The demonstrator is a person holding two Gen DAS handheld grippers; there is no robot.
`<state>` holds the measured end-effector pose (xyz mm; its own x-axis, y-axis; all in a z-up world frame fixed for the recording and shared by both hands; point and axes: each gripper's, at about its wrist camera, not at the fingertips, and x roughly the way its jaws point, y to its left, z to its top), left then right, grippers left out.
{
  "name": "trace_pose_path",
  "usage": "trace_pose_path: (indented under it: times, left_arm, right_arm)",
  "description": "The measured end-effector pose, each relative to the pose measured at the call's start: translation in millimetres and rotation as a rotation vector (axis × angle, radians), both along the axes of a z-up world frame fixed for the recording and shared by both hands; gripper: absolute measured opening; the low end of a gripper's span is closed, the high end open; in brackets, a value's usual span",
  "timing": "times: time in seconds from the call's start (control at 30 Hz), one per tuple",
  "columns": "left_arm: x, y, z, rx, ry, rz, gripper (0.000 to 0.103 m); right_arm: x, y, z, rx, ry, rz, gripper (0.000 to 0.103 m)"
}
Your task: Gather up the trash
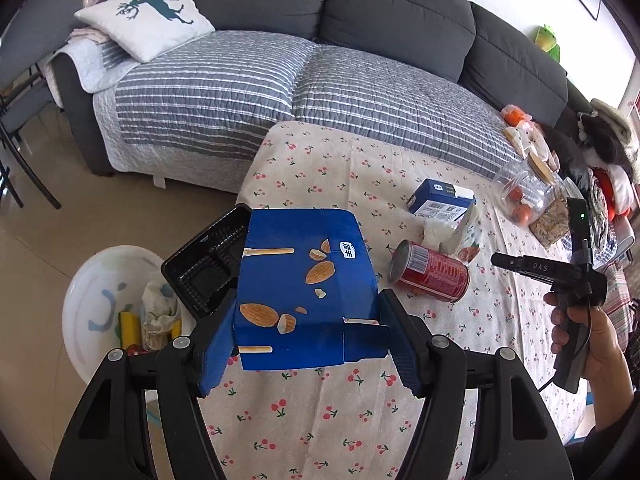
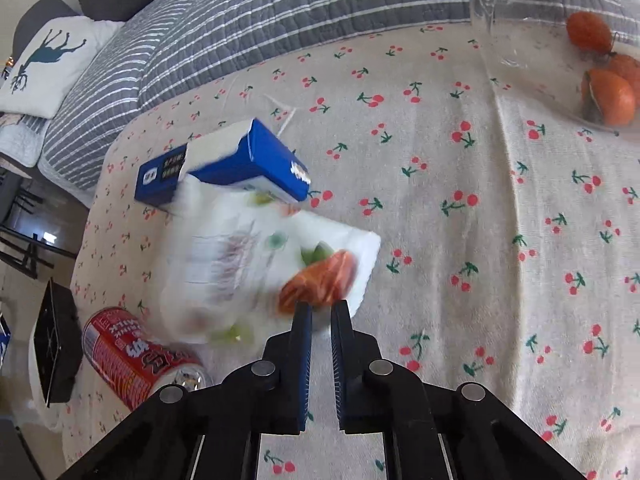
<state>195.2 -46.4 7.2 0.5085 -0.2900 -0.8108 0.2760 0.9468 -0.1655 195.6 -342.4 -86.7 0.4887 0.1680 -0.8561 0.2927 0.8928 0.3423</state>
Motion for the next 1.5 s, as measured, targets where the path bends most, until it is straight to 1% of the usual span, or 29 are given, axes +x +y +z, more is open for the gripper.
trace_pose_path:
  times: [0.1,0.13,0.17,0.2,0.23,0.27,0.37,0.47,0.53,0.57,0.6,0.63,0.67,0.7,0.73,0.77,0.8,0.9,1.0,1.03,1.07,1.1,1.23,1.27,1.33,1.37,1.4,1.43,1.5]
  left_arm:
    - [-3.3,8.3,2.2,-0.010,-0.002,0.014,0.071]
    - [-4.8,10.7,3.2,-0.011,-0.004,0.017,0.071]
    - [-5.7,13.0,3.7,-0.012,-0.006,0.021,0.071]
    - [-6.2,15.4,3.8,-0.012,-0.007,0.023,0.071]
    - [-6.4,17.7,3.6,-0.012,-0.008,0.026,0.071]
    - [-6.3,19.8,3.1,-0.010,-0.008,0.029,0.071]
    - [-3.0,26.7,0.3,0.000,-0.004,0.040,0.071]
    - [1.8,34.4,-2.7,0.005,0.003,0.057,0.071]
    - [4.4,38.6,-4.8,0.007,0.006,0.069,0.071]
    - [5.7,40.6,-5.5,0.009,0.006,0.074,0.071]
    - [6.8,42.0,-6.0,0.011,0.006,0.078,0.071]
    - [7.7,43.3,-6.5,0.015,0.005,0.082,0.071]
    - [8.7,44.1,-6.8,0.018,0.005,0.087,0.071]
    - [9.3,45.4,-7.2,0.018,0.006,0.093,0.071]
    - [9.5,46.6,-7.4,0.016,0.008,0.097,0.071]
    - [9.2,47.7,-7.2,0.013,0.009,0.100,0.071]
    - [8.6,48.4,-6.5,0.011,0.007,0.100,0.071]
    - [3.9,50.1,-2.4,0.009,-0.009,0.099,0.071]
    - [-1.1,53.3,2.1,0.006,-0.027,0.106,0.071]
    - [-3.0,55.4,3.1,0.004,-0.031,0.109,0.071]
    - [-4.4,57.8,3.7,0.003,-0.034,0.114,0.071]
    - [-5.6,60.8,4.4,0.001,-0.035,0.120,0.071]
    - [-11.7,73.0,4.5,-0.006,-0.033,0.143,0.071]
    - [-13.4,75.8,4.4,-0.007,-0.031,0.147,0.071]
    - [-15.9,79.9,2.8,-0.004,-0.027,0.152,0.071]
    - [-16.7,81.5,1.8,-0.001,-0.026,0.154,0.071]
    - [-17.3,82.8,0.7,0.002,-0.024,0.156,0.071]
    - [-17.8,84.5,-0.6,0.004,-0.021,0.157,0.071]
    - [-16.8,87.1,-3.5,0.013,-0.016,0.162,0.071]
  right_arm:
    - [-14.4,-0.7,8.8,-0.017,-0.011,-0.002,0.010]
    - [-18.6,-2.7,12.6,-0.016,-0.015,-0.019,0.013]
    - [-21.9,-5.0,16.1,-0.009,-0.019,-0.042,0.019]
    - [-23.9,-6.5,19.0,0.009,-0.026,-0.060,0.029]
    - [-25.4,-7.3,21.9,0.031,-0.038,-0.071,0.053]
    - [-26.0,-6.1,24.4,0.038,-0.051,-0.078,0.068]
    - [-16.6,6.4,27.5,0.024,-0.070,-0.065,0.074]
    - [2.8,20.8,17.9,0.029,-0.056,-0.045,0.076]
    - [17.1,27.1,8.5,-0.025,-0.039,-0.037,0.076]
    - [22.3,27.8,3.1,-0.060,-0.031,-0.038,0.072]
    - [26.5,27.9,-3.8,-0.091,-0.016,-0.046,0.065]
    - [29.8,27.9,-11.6,-0.091,-0.007,-0.042,0.047]
    - [30.9,29.2,-18.4,-0.082,-0.006,-0.034,0.043]
    - [26.5,31.0,-17.9,-0.117,-0.039,-0.023,0.039]
    - [26.2,36.2,-19.3,-0.148,-0.039,0.010,0.035]
    - [24.6,40.1,-18.9,-0.180,-0.044,0.037,0.032]
    - [22.2,40.1,-19.2,-0.179,-0.043,0.054,0.031]
    - [13.3,29.7,-16.1,-0.113,-0.035,0.048,0.027]
    - [-4.1,24.1,-1.2,-0.083,-0.074,0.031,0.024]
    - [-10.1,24.1,5.6,-0.088,-0.087,0.033,0.020]
    - [-16.3,24.3,12.8,-0.092,-0.100,0.038,0.003]
    - [-21.1,25.1,19.5,-0.092,-0.104,0.045,0.002]
    - [-38.7,31.6,41.3,-0.117,-0.117,0.065,0.002]
    - [-41.4,33.8,43.8,-0.125,-0.115,0.073,0.005]
    - [-44.9,36.6,42.5,-0.108,-0.109,0.079,0.009]
    - [-45.7,38.5,40.5,-0.104,-0.108,0.080,0.029]
    - [-44.6,40.9,36.7,-0.104,-0.110,0.081,0.044]
    - [-44.2,43.7,32.9,-0.114,-0.115,0.075,0.066]
    - [-39.2,48.5,23.4,-0.143,-0.110,0.070,0.068]
